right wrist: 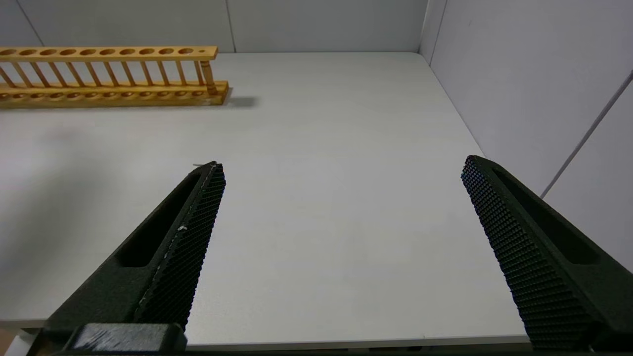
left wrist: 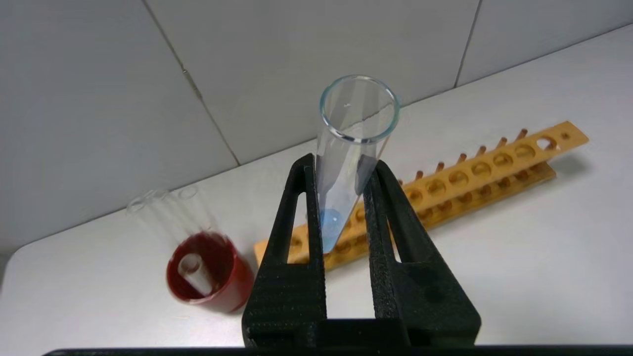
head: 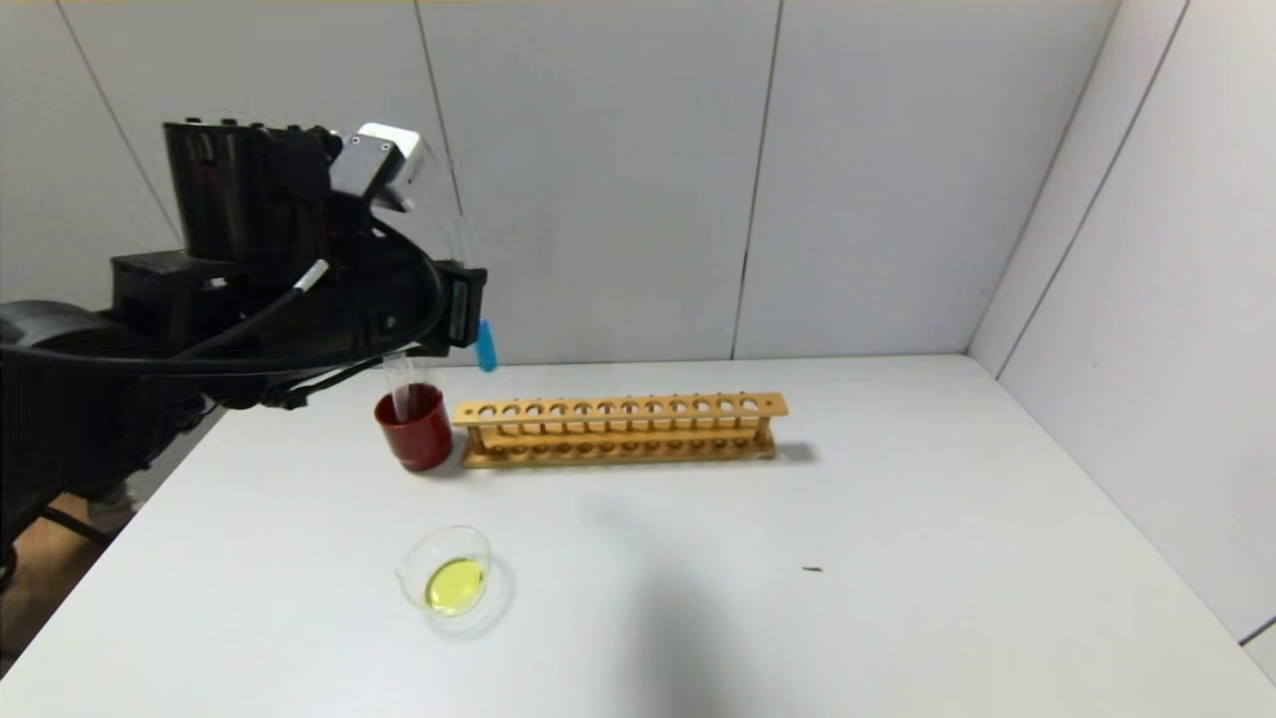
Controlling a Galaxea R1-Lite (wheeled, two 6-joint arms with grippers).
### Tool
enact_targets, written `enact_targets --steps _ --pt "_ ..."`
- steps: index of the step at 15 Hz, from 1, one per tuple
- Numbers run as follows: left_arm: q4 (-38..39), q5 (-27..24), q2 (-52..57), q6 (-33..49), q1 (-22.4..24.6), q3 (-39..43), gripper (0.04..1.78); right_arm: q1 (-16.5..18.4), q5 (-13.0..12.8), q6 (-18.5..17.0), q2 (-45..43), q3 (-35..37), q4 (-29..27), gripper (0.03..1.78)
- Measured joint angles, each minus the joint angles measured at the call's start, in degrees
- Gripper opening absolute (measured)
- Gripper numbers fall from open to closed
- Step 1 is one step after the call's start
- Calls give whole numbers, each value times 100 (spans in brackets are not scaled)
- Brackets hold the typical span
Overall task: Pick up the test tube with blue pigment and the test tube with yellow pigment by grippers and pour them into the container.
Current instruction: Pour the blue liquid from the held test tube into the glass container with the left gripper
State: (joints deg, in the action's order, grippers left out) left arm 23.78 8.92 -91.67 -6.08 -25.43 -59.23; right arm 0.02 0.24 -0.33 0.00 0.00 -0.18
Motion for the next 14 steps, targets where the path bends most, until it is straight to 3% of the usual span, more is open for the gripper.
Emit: enact_targets --steps 4,9,12,14 --pt "496 -173 774 -841 252 1403 30 2 -2 0 0 0 0 175" --pt "2108 -1743 1025 -2371 875 2747 30 0 0 -2 0 0 2 175" --pt "2194 -2593 1006 -3330 1364 3129 30 0 0 0 0 0 0 175" --pt "2210 -2849 924 -3884 1623 3339 30 0 -2 -2 0 0 2 175"
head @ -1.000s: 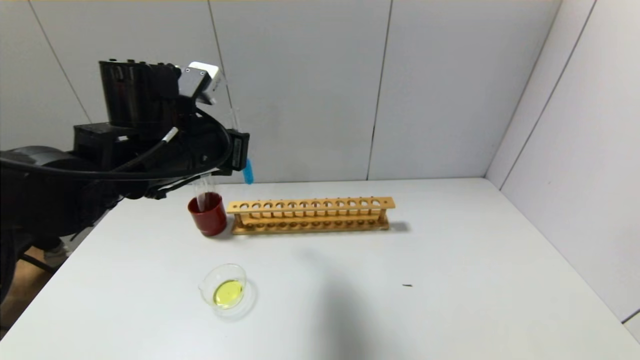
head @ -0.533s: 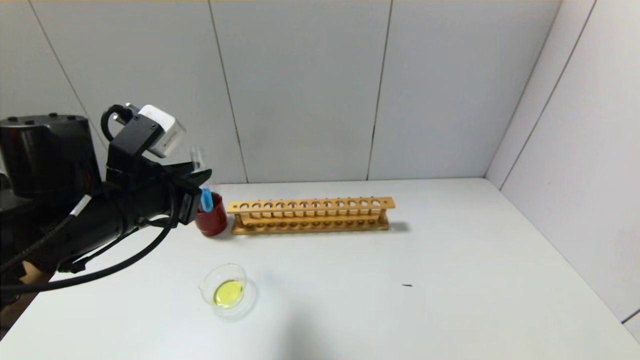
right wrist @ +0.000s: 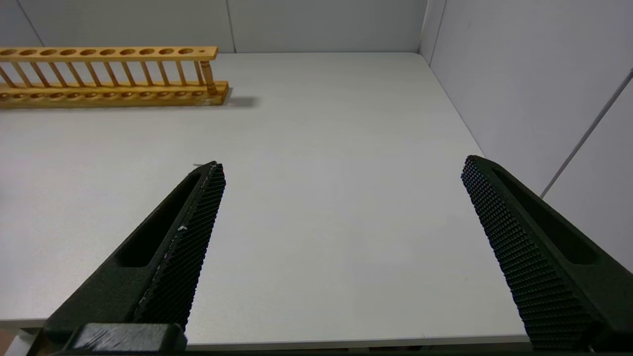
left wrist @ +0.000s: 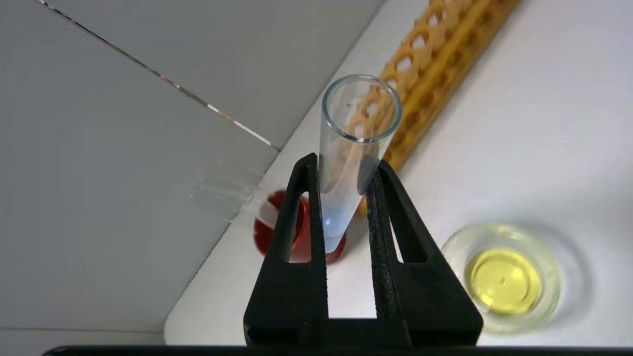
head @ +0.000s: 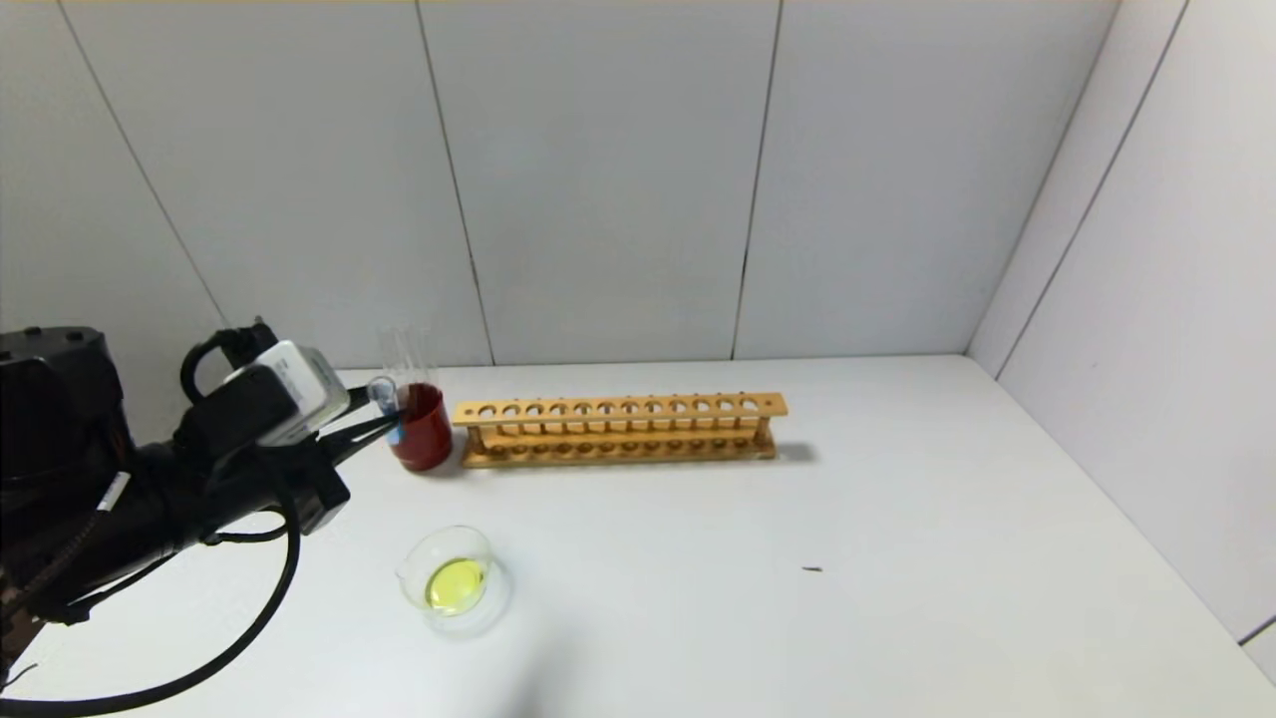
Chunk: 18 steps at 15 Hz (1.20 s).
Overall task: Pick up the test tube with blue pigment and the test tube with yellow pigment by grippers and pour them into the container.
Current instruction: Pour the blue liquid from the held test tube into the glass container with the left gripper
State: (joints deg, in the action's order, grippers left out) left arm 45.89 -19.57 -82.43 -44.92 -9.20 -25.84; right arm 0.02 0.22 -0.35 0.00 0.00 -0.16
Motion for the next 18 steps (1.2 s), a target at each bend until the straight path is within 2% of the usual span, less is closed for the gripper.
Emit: enact_targets --steps 4,9,14,18 --pt "146 -363 -218 -987 213 273 30 0 0 2 0 0 -2 175" --pt "1100 -523 -736 -1893 321 547 30 0 2 0 0 0 -2 175" --pt "1128 -545 -1012 -2812 422 840 30 0 0 0 0 0 -2 175" --pt "1141 -610 -1092 -3508 819 1036 30 0 2 2 0 0 -2 175"
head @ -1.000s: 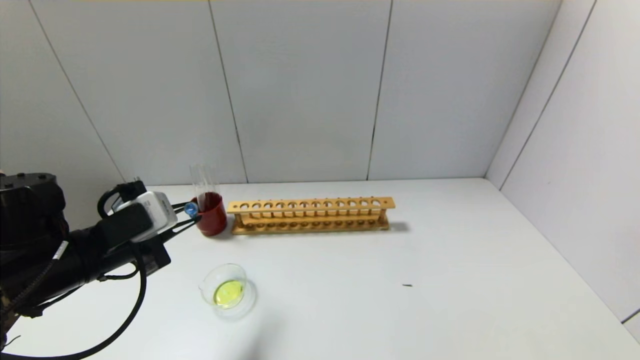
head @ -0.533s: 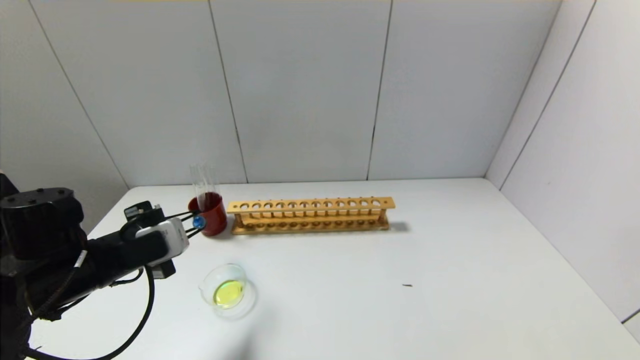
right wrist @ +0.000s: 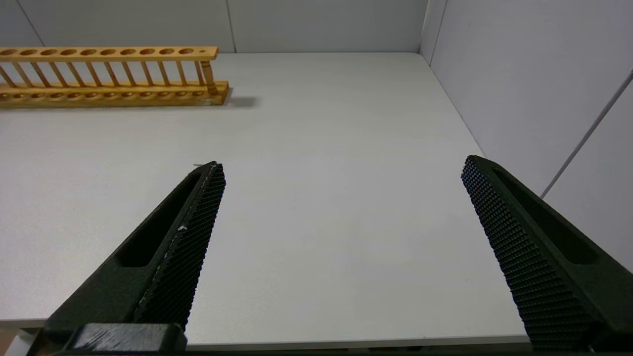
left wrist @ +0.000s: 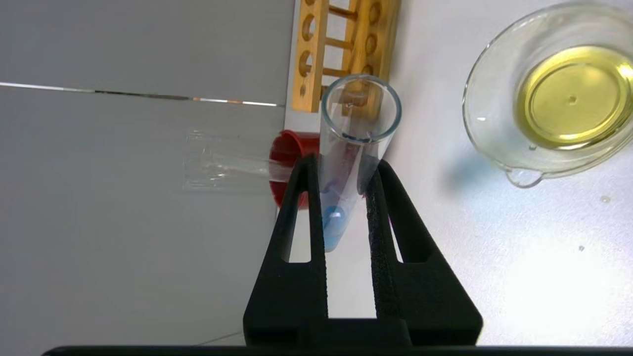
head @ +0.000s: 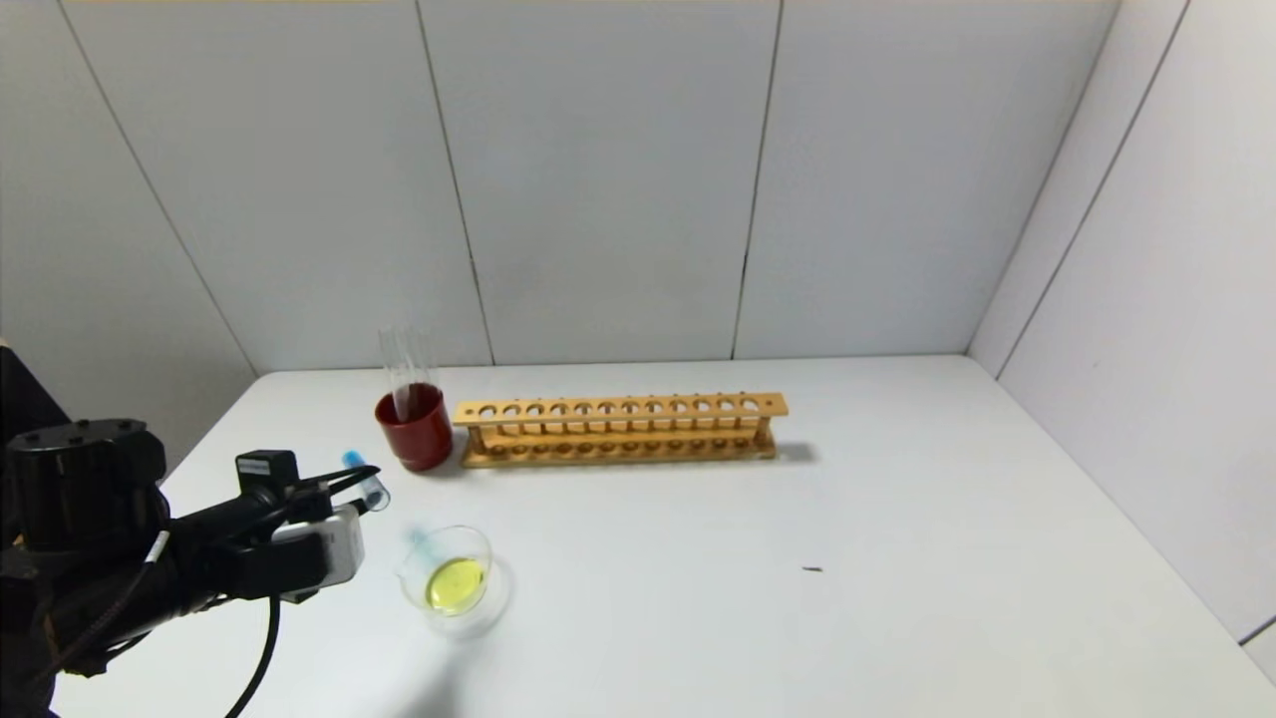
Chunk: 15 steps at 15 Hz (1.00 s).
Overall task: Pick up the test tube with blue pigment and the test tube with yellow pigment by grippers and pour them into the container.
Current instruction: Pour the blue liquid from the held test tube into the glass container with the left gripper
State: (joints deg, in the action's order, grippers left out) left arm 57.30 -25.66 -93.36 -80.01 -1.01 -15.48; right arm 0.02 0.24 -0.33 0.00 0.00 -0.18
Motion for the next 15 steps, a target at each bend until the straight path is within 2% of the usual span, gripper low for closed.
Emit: enact_targets --steps 11,15 --pt "4 -545 -438 -1140 71 -516 30 0 -2 0 0 0 0 175" --pt "-2 -1072 -586 -1527 96 -679 30 -2 -2 0 0 0 2 175"
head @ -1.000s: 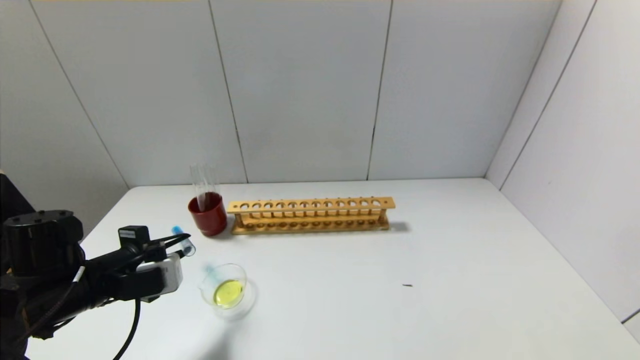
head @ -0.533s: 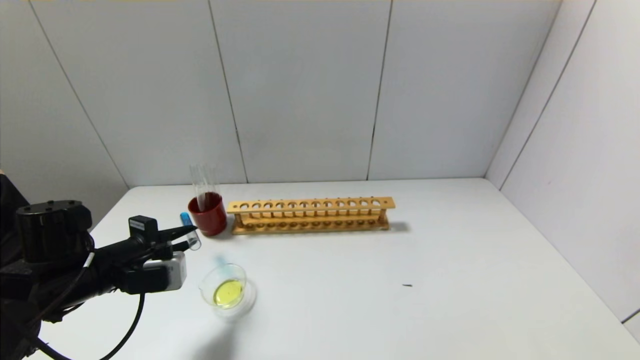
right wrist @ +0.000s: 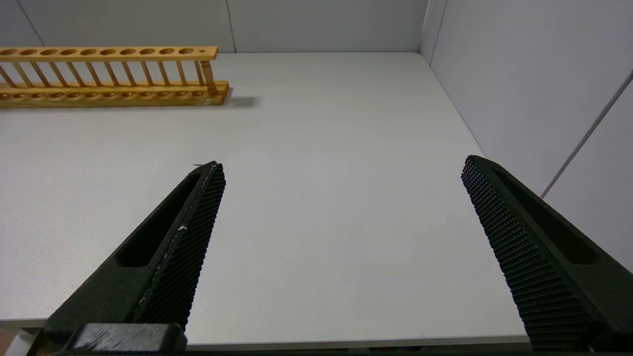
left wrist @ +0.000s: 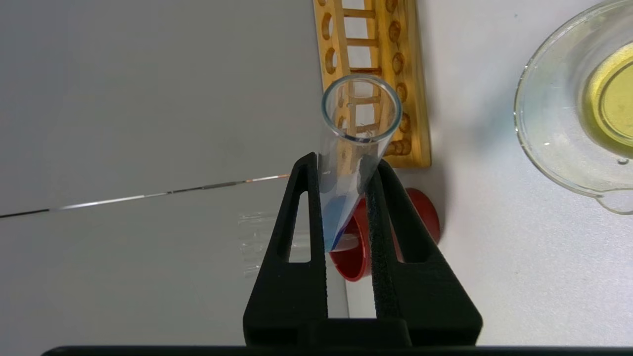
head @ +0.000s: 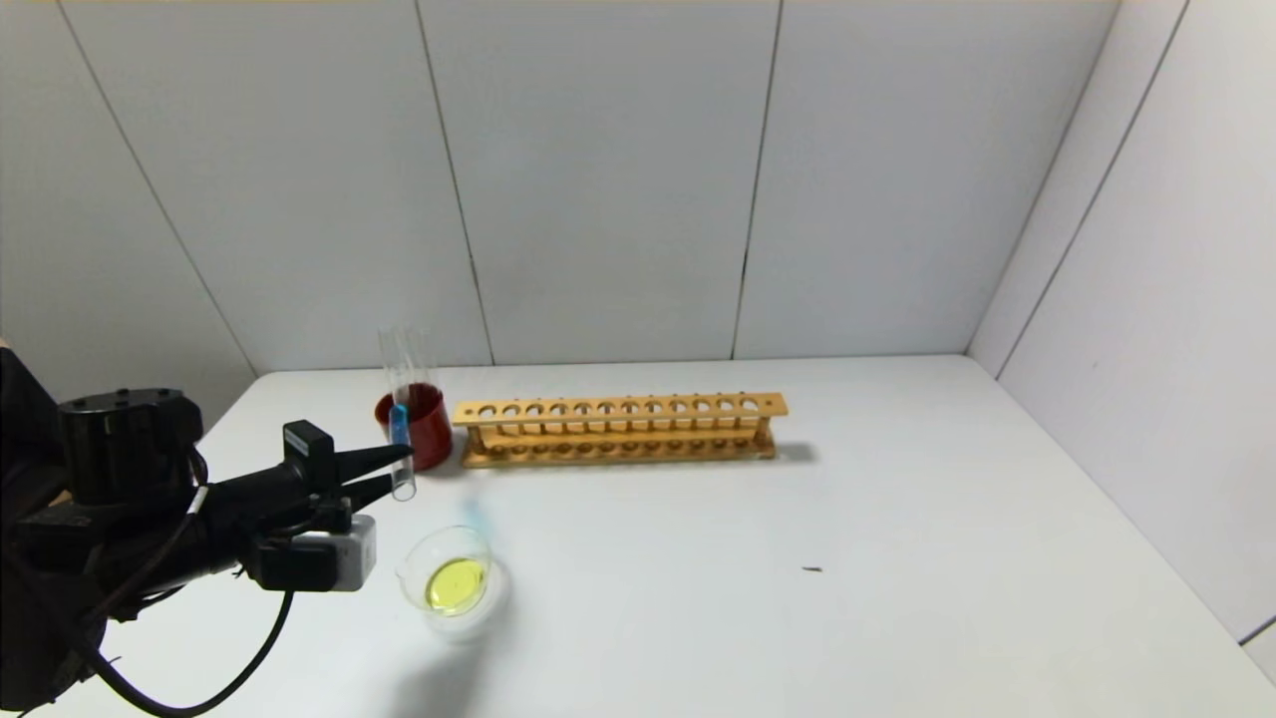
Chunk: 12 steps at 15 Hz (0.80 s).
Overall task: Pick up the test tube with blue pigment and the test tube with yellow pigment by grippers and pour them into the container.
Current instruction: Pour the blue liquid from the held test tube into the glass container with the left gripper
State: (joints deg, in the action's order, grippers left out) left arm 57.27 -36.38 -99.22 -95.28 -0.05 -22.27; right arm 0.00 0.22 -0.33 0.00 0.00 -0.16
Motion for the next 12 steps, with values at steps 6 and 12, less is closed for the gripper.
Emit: enact_targets --steps 6,12 --pt "-49 -411 -84 -408 108 -99 30 0 2 -2 0 0 -2 175" --pt "-471 -745 -221 -985 134 -411 30 2 2 -2 0 0 -2 175"
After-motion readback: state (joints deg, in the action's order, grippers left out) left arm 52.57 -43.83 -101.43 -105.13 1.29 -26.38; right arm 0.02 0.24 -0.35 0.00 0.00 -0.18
